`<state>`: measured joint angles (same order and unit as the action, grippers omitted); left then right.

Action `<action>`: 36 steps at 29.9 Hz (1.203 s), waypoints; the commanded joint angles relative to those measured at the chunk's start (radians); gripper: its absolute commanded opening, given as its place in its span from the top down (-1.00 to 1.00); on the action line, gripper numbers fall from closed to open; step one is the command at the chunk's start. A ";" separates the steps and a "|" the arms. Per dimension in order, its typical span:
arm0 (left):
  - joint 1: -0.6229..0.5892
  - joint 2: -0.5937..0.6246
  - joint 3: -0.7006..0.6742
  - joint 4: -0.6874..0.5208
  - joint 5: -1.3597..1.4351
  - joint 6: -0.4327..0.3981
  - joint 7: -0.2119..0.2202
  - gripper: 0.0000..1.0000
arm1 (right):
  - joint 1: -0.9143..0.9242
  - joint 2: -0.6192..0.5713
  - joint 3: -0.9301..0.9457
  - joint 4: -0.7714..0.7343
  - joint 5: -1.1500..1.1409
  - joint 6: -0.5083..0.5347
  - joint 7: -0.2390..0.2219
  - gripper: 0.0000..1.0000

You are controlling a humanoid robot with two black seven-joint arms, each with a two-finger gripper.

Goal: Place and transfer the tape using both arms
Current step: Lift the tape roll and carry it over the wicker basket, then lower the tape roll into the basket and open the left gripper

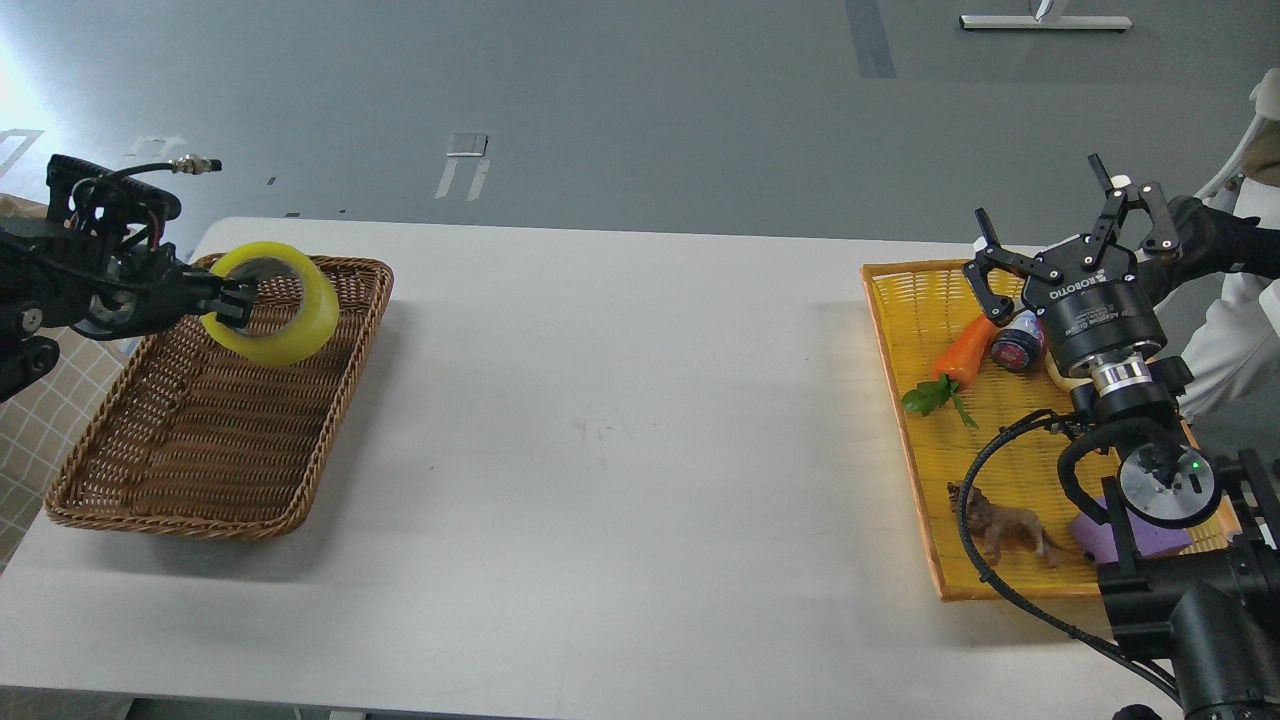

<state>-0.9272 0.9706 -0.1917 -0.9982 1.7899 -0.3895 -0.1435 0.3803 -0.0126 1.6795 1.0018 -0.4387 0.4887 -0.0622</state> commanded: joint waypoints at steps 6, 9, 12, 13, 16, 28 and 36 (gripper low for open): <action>0.071 0.022 0.000 0.038 -0.015 0.009 -0.019 1.00 | 0.000 0.011 -0.006 -0.003 0.000 0.000 0.001 -0.95; 0.090 0.010 0.000 0.055 -0.014 0.009 -0.019 1.00 | -0.001 0.011 -0.006 -0.003 0.000 0.000 0.001 -0.95; 0.126 0.005 -0.002 0.069 -0.015 0.009 -0.019 1.00 | -0.012 0.011 -0.004 -0.003 0.000 0.000 0.001 -0.95; 0.126 0.003 -0.002 0.070 -0.015 0.008 -0.019 1.00 | -0.014 0.011 -0.003 -0.003 0.000 0.000 0.001 -0.95; 0.128 0.002 -0.002 0.070 -0.015 0.008 -0.021 1.00 | -0.017 0.011 -0.003 -0.003 0.000 0.000 0.001 -0.95; 0.130 -0.021 -0.002 0.093 -0.017 0.000 -0.022 1.00 | -0.023 0.010 0.000 -0.002 0.000 0.000 0.001 -0.95; 0.130 -0.036 -0.002 0.095 -0.017 -0.002 -0.022 0.68 | -0.026 0.008 0.003 -0.002 0.000 0.000 0.001 -0.95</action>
<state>-0.7977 0.9380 -0.1931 -0.9037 1.7733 -0.3910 -0.1658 0.3566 -0.0039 1.6811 1.0002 -0.4387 0.4887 -0.0612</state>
